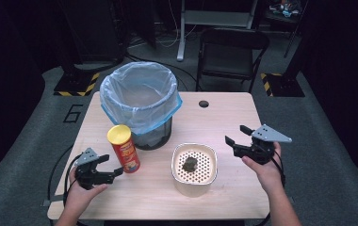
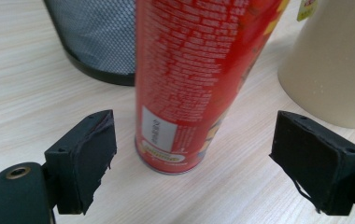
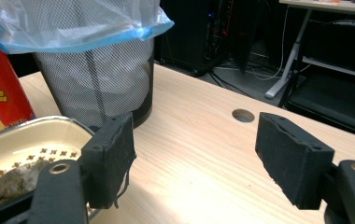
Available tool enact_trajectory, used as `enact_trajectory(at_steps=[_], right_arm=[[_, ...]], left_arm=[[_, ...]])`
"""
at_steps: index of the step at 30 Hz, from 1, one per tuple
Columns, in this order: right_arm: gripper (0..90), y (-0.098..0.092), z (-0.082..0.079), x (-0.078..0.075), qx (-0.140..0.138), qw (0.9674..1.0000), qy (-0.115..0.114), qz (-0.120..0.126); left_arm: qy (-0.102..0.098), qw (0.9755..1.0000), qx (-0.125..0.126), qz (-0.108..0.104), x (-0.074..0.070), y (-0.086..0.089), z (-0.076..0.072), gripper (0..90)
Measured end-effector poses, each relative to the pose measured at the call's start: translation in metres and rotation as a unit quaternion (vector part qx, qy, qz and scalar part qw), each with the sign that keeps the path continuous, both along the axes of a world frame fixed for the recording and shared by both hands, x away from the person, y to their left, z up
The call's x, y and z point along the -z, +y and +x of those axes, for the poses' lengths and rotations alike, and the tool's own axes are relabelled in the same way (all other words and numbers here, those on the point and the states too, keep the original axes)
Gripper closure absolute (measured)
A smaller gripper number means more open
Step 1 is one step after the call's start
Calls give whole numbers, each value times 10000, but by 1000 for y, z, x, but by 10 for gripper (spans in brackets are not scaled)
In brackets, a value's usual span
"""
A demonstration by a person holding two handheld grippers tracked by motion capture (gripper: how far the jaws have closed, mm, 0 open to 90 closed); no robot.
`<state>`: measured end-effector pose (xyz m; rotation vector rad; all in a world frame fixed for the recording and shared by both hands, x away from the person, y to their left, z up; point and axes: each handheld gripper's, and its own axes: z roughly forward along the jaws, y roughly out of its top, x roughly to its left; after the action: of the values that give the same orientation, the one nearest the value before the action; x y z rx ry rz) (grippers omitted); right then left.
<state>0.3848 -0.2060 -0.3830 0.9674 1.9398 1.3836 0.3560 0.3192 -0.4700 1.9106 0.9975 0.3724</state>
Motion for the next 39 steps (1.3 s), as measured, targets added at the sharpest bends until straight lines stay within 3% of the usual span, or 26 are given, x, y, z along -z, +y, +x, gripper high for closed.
enact_trajectory(at_steps=[6,11,17,21,30,35,39], right_arm=[[277,-7,0,9,200,9997,36,-155],[278,-13,-3,16,315,9994,118,-108],[278,-20,-7,20,474,9987,154,-82],[278,-23,-7,23,506,9985,198,-57],[278,-25,-5,32,578,9977,324,-115],[277,-25,-7,35,586,9976,331,-143],[278,-25,-7,37,589,9975,343,-177]], left_arm=[[7,9999,99,103,5,-12,10,144],[-43,9999,45,-111,7,-19,21,148],[-251,9996,71,96,8,-27,32,169],[-356,9992,79,191,7,-29,31,222],[-440,9983,83,361,3,-31,29,237],[-501,9987,38,82,-6,-31,22,238],[-558,9983,78,159,-17,-30,15,239]])
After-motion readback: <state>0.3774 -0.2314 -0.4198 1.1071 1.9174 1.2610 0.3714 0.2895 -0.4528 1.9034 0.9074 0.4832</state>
